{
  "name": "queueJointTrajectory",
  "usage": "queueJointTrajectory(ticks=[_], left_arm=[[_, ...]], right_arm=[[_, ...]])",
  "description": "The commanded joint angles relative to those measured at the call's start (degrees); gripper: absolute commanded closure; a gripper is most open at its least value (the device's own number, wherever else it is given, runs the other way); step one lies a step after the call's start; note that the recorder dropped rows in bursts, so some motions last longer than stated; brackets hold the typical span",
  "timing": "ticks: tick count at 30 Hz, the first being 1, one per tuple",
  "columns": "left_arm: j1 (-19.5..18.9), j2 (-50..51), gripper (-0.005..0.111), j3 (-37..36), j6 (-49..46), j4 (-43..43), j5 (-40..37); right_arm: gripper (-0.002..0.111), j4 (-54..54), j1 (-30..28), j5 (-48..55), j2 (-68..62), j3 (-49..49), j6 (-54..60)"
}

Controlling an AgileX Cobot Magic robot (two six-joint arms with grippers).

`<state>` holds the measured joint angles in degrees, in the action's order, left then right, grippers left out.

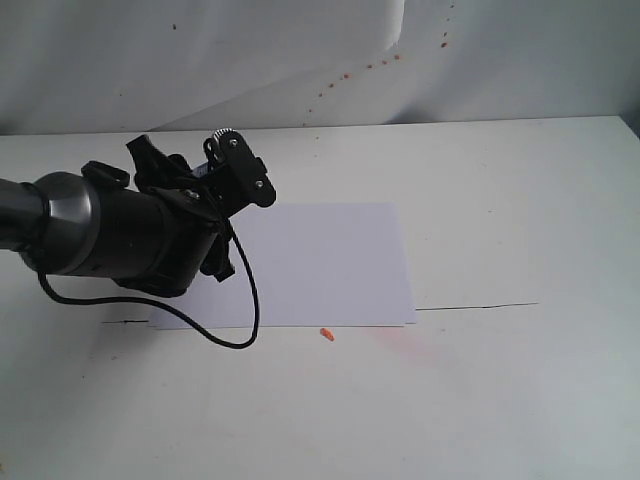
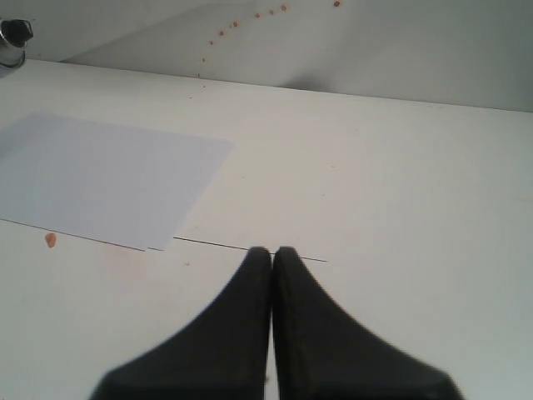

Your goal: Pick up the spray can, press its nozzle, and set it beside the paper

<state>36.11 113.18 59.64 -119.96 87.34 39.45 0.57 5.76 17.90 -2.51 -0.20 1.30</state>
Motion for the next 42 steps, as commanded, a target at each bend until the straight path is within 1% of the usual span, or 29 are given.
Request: queueJointTrajectory(ticks=[1, 10, 12, 13, 15, 18, 22, 25, 27, 30, 35, 38, 42], left_arm=[[0.25, -0.52, 0.107, 0.65, 0.04, -0.31, 1.27], [0.25, -0.52, 0.107, 0.65, 0.04, -0.31, 1.27], [0.25, -0.52, 0.107, 0.65, 0.04, -0.31, 1.27], [0.25, -0.52, 0.107, 0.65, 0.04, -0.31, 1.27], [0.25, -0.52, 0.107, 0.65, 0.04, -0.31, 1.27], [0.25, -0.52, 0.107, 0.65, 0.04, -0.31, 1.27], [0.25, -0.52, 0.107, 0.65, 0.04, -0.41, 1.27], [0.25, -0.52, 0.107, 0.65, 0.04, -0.41, 1.27], [0.25, -0.52, 0.107, 0.65, 0.04, -0.41, 1.27], [0.25, -0.52, 0.107, 0.65, 0.04, -0.41, 1.27], [0.25, -0.52, 0.107, 0.65, 0.04, -0.42, 1.17], [0.25, -0.52, 0.107, 0.65, 0.04, -0.42, 1.17], [0.25, -0.52, 0.107, 0.65, 0.04, -0.42, 1.17]], right_arm=[[0.108, -0.21, 0.24, -0.32, 0.36, 0.2, 0.08], [0.108, -0.09, 0.24, -0.32, 0.36, 0.2, 0.08], [0.108, 0.75, 0.24, -1.94, 0.36, 0.2, 0.08], [0.108, 1.35, 0.24, -3.9, 0.36, 0.2, 0.08], [0.108, 0.89, 0.24, -11.22, 0.36, 0.2, -0.12], [0.108, -4.34, 0.24, -21.25, 0.36, 0.2, -0.89], [0.108, -12.06, 0.24, -28.69, 0.36, 0.2, -1.89], [0.108, -12.65, 0.24, -35.79, 0.36, 0.2, -1.89], [0.108, -13.35, 0.24, -38.66, 0.36, 0.2, -2.39], [0.108, -16.49, 0.24, -35.54, 0.23, -2.0, -3.28], [0.108, -16.49, 0.24, -27.08, -3.45, -14.41, -3.13], [0.108, -16.38, 0.24, -19.32, -11.65, -23.97, -3.13], [0.108, -13.97, 0.24, -9.44, -25.91, -37.86, -2.63]])
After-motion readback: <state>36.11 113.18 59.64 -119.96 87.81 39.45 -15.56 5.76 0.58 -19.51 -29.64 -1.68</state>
